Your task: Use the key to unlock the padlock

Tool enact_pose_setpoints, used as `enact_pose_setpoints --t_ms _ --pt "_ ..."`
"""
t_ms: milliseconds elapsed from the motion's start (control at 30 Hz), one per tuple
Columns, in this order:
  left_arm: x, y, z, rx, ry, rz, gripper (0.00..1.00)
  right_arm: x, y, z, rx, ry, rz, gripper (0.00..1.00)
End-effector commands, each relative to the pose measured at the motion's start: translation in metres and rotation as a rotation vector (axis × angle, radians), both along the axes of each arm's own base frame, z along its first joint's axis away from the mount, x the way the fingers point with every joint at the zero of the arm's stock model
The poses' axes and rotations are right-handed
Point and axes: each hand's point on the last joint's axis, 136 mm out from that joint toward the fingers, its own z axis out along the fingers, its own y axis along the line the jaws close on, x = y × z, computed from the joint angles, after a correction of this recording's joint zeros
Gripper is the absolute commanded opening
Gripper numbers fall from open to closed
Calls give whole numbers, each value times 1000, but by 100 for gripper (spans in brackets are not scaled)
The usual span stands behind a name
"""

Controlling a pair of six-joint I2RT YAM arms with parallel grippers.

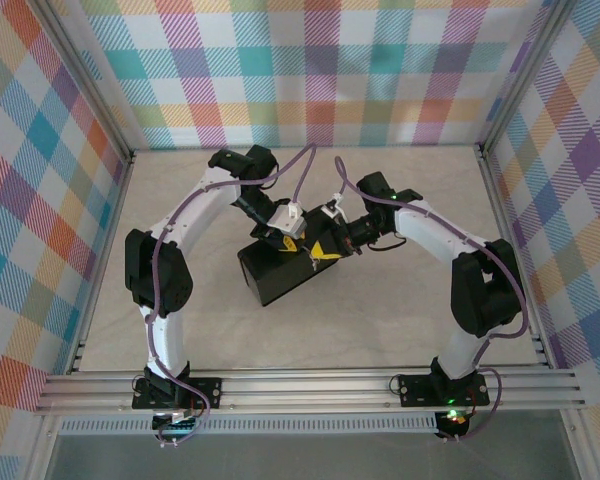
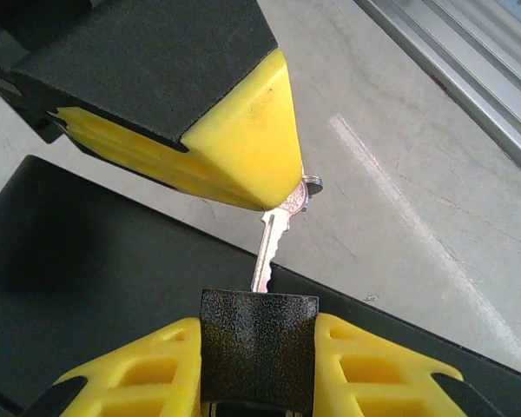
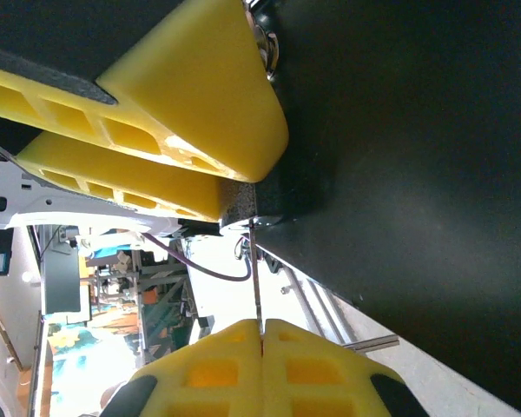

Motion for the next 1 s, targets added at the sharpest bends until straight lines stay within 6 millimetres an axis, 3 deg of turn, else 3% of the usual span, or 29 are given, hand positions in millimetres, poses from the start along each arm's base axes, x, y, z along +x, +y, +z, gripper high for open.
enact_pose_setpoints --t_ms 0,633,967 --pt "-13 2 -2 15 53 -30 26 -1 3 7 20 -32 22 0" --pt "-19 1 -2 14 59 -41 26 11 5 6 -3 -54 -3 0" --pt "-19 2 -4 23 56 -30 26 19 -5 8 -7 -50 -55 0"
